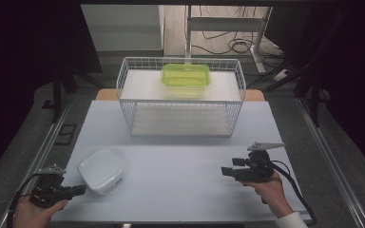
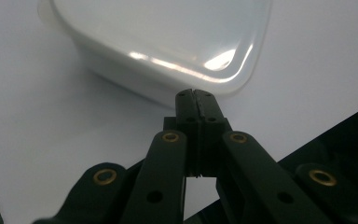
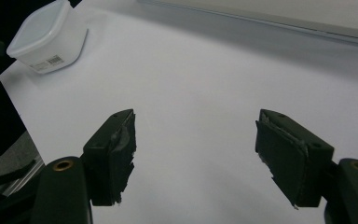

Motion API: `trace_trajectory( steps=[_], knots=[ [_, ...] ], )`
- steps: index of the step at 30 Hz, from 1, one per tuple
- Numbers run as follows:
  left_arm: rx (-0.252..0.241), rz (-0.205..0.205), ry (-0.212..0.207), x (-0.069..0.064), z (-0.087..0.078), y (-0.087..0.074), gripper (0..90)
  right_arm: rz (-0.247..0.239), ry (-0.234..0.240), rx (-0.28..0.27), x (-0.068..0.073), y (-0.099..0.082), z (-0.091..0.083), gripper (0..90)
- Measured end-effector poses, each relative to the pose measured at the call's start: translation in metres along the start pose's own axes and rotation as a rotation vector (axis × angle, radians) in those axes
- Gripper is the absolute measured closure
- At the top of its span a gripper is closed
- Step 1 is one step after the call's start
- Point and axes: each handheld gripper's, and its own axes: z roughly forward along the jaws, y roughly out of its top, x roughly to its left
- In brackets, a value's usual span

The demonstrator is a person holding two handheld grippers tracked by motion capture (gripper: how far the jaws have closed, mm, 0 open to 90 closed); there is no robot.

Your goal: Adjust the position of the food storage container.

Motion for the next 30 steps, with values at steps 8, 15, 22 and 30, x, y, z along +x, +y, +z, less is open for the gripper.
trace_trajectory(
  steps=[8,15,22,30],
  knots=[
    [0.056,0.009,0.000,-0.003,0.025,0.003,89.8,0.001,-0.001,0.016,0.000,-0.001,0.002,28.8],
    [0.039,0.003,-0.033,-0.014,0.038,0.016,89.8,0.003,-0.004,0.027,-0.003,-0.003,0.004,28.8],
    [0.034,0.010,-0.055,-0.025,0.055,0.028,89.8,0.004,-0.002,0.030,-0.002,-0.003,0.004,28.8],
    [-0.004,0.024,-0.072,-0.030,0.038,0.034,89.9,0.012,-0.004,0.037,-0.004,-0.004,0.003,27.8]
  ],
)
